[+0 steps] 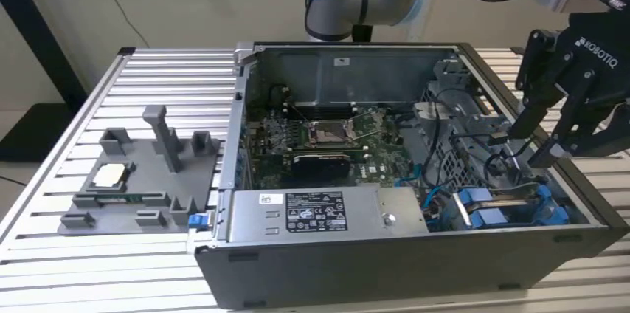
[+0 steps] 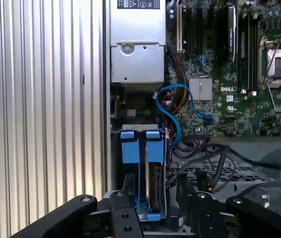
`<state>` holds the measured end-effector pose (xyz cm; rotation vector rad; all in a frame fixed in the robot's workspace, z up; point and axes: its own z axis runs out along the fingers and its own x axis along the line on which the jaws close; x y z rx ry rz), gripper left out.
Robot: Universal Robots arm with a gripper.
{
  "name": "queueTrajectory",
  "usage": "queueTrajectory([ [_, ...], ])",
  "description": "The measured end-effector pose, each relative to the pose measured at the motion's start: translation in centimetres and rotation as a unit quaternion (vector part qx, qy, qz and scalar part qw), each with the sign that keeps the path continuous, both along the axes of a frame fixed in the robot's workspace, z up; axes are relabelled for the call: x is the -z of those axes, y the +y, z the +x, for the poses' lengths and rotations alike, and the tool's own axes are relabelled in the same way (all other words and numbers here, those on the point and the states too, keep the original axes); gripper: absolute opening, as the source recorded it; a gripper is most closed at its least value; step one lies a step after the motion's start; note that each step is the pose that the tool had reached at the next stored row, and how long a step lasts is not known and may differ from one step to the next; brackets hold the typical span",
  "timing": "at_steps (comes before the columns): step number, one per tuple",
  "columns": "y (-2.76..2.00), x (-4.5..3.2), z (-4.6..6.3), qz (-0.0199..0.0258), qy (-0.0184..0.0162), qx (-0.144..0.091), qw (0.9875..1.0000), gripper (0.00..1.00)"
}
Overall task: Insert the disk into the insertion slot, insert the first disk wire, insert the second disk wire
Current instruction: 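Insert the first disk wire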
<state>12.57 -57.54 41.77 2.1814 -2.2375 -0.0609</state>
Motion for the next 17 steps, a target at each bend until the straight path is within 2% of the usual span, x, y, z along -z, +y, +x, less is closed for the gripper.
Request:
queueTrajectory([
  [10, 0.14, -0.91, 0.0, -0.0002, 0.0, 0.0, 1.0, 0.47],
  [13, 0.54, -0.94, 0.0, -0.0003, 0.0, 0.0, 1.0, 0.47],
  [17, 1.23, -0.79, 0.0, -0.0001, -0.0019, 0.0, 1.0, 0.47],
])
